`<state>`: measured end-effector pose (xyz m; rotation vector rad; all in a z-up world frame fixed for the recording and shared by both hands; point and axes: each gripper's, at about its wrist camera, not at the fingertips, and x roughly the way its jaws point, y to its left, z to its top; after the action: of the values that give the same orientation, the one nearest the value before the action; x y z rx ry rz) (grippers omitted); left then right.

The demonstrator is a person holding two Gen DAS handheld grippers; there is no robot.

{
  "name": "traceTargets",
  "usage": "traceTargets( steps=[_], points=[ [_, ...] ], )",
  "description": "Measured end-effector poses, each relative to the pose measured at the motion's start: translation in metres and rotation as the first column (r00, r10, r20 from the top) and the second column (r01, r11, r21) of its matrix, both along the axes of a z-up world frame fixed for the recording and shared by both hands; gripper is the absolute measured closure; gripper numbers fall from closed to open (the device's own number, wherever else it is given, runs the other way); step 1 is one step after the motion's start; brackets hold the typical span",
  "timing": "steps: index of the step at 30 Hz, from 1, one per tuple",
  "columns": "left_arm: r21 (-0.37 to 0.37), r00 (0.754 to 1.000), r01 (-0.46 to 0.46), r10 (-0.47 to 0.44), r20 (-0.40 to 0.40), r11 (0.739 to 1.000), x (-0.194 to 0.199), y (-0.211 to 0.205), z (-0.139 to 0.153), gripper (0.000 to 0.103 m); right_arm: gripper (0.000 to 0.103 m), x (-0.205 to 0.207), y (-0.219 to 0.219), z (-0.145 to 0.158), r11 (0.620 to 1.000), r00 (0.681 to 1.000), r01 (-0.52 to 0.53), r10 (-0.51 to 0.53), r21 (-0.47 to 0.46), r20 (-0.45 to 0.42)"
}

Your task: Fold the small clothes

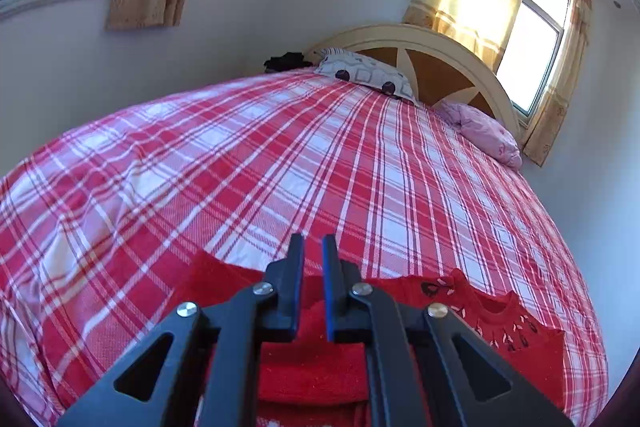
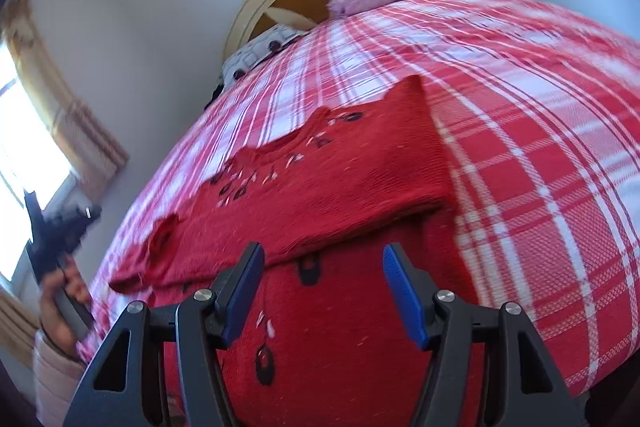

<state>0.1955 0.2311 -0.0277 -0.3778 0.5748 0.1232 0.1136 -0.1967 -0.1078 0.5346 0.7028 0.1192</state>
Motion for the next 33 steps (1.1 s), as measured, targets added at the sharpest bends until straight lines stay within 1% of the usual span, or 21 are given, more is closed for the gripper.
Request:
traceTargets(
  steps=[4,7,9,10,11,12,13,14,16,18,19,20,22,23,25,26,27,28,29,30,33],
  points=[
    [0.042,0.996,0.079,-0.077,-0.042,0.996,-0.01,-0.022,-0.011,0.094,0.04,0.001,-0.029,0.004,0.998,0.999,0.049,-0.05,0.025,0.011],
    [0.058,0.982,0.179,-0.175,-0.078,0.982,-0.03,-0.047,-0.02,0.093,0.04,0.004,-0.04,0.01,0.999,0.999,0.029,-0.03,0.034,0.026],
    [0.064,0.97,0.23,-0.224,-0.094,0.971,-0.041,-0.061,-0.025,0.086,0.041,0.006,-0.037,0.011,1.0,1.0,-0.003,0.003,-0.001,0.022],
    [0.053,0.961,0.261,-0.254,-0.11,0.964,-0.046,-0.07,-0.03,0.077,0.043,0.007,-0.033,0.009,1.0,1.0,-0.024,0.024,-0.009,0.017],
    [0.041,0.954,0.281,-0.273,-0.126,0.959,-0.049,-0.076,-0.035,0.062,0.048,0.009,-0.031,0.006,0.999,0.999,-0.042,0.042,-0.004,0.007],
    [0.03,0.946,0.299,-0.292,-0.144,0.954,-0.05,-0.082,-0.039,0.055,0.051,0.011,-0.027,0.001,0.998,0.998,-0.059,0.059,0.001,-0.009],
    [0.017,0.937,0.314,-0.306,-0.168,0.949,-0.05,-0.088,-0.045,0.045,0.051,0.017,-0.025,-0.002,0.997,0.997,-0.071,0.071,0.008,-0.021],
    [0.011,0.933,0.317,-0.309,-0.182,0.949,-0.049,-0.091,-0.048,0.044,0.051,0.022,-0.023,-0.003,0.997,0.997,-0.075,0.075,0.011,-0.021],
    [-0.006,0.928,0.316,-0.31,-0.207,0.949,-0.048,-0.094,-0.054,0.044,0.051,0.033,-0.021,0.003,0.998,0.998,-0.064,0.064,-0.03,-0.01],
    [-0.009,0.93,0.308,-0.303,-0.208,0.951,-0.048,-0.094,-0.055,0.044,0.051,0.049,-0.02,0.013,0.99,0.999,-0.049,0.05,-0.13,0.003],
    [-0.003,0.932,0.301,-0.295,-0.21,0.954,-0.048,-0.094,-0.054,0.044,0.049,0.058,-0.022,0.016,0.985,0.999,-0.046,0.048,-0.168,0.013],
    [0.003,0.933,0.3,-0.293,-0.211,0.954,-0.048,-0.094,-0.055,0.044,0.044,0.072,-0.023,0.019,0.976,0.998,-0.053,0.057,-0.211,0.011],
    [0.013,0.933,0.297,-0.287,-0.216,0.955,-0.049,-0.095,-0.056,0.044,0.043,0.095,-0.028,0.017,0.961,0.998,-0.066,0.062,-0.27,-0.022],
    [0.014,0.934,0.295,-0.285,-0.216,0.955,-0.051,-0.095,-0.056,0.043,0.043,0.108,-0.03,0.014,0.95,0.996,-0.086,0.071,-0.301,-0.058],
    [0.015,0.935,0.291,-0.281,-0.216,0.957,-0.053,-0.095,-0.058,0.036,0.043,0.125,-0.03,0.003,0.945,0.987,-0.131,0.096,-0.299,-0.128],
    [0.018,0.936,0.288,-0.277,-0.218,0.958,-0.052,-0.094,-0.059,0.035,0.043,0.126,-0.029,-0.001,0.944,0.985,-0.143,0.105,-0.298,-0.14],
    [0.02,0.936,0.284,-0.272,-0.223,0.959,-0.052,-0.094,-0.061,0.035,0.046,0.126,-0.023,-0.006,0.932,0.982,-0.157,0.113,-0.327,-0.149],
    [0.02,0.935,0.281,-0.27,-0.229,0.959,-0.051,-0.093,-0.062,0.035,0.053,0.126,-0.015,-0.008,0.9,0.982,-0.166,0.115,-0.403,-0.148],
    [0.016,0.934,0.278,-0.266,-0.237,0.96,-0.049,-0.092,-0.063,0.035,0.073,0.127,-0.01,-0.01,0.871,0.982,-0.175,0.118,-0.459,-0.149],
    [0.012,0.935,0.274,-0.263,-0.239,0.962,-0.047,-0.091,-0.063,0.035,0.08,0.127,-0.007,-0.01,0.857,0.981,-0.184,0.128,-0.481,-0.148],
    [-0.002,0.941,0.258,-0.252,-0.225,0.966,-0.047,-0.086,-0.06,0.035,0.095,0.12,-0.02,-0.004,0.87,0.991,-0.124,0.079,-0.478,-0.112]
  ],
)
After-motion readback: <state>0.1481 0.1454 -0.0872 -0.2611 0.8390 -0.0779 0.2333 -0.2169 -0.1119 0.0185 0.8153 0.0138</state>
